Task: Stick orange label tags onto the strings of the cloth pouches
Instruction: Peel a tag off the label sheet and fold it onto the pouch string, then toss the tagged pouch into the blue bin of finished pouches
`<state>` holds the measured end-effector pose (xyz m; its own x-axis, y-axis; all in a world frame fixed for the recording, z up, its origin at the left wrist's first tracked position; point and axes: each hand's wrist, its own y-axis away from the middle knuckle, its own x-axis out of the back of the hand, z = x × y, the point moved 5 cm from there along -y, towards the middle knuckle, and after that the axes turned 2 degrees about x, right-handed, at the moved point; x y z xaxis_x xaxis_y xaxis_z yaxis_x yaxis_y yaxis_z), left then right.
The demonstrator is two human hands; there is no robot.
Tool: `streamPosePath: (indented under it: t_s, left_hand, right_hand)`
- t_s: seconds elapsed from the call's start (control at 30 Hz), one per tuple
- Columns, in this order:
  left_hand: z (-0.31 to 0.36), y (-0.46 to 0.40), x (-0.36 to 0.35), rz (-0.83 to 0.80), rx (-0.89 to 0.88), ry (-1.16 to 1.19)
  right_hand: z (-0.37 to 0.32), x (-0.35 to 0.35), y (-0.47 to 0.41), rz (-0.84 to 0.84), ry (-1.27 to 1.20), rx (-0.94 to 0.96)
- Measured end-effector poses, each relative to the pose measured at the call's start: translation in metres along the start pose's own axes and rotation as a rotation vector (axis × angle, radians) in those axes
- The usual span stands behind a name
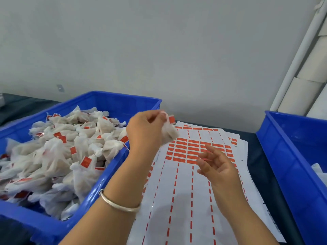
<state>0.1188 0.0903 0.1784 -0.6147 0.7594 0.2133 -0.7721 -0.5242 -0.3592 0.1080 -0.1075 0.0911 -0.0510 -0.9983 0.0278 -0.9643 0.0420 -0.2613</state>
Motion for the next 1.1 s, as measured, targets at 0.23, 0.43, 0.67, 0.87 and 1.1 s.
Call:
streamPosePath:
  t_s: [0.23,0.43,0.67,0.87,1.1]
  left_hand:
    - [-0.014,-0.028,0.028,0.224,0.251,0.284]
    - [-0.035,-0.023,0.022,-0.045,0.290,-0.349]
    - [-0.020,0.022,-0.029,-0.218,0.431,0.297]
    - [-0.049,0.076,-0.104,-0.703,0.205,-0.264]
    - [-0.104,0.130,-0.144,-0.865,-0.198,-0.813]
  right_hand:
    - [0.006,-0.003,0.014,0.017,0.021,-0.079]
    - [0.005,0.002,0.023,-0.017,0.086,-0.119]
    - [-0.036,0.043,0.020,-0.052,0.317,-0.078]
    - [-0.106,0.115,0.014,-0.025,0.884,0.117]
    - [-0.073,0.253,-0.029,0.091,1.285,-0.331]
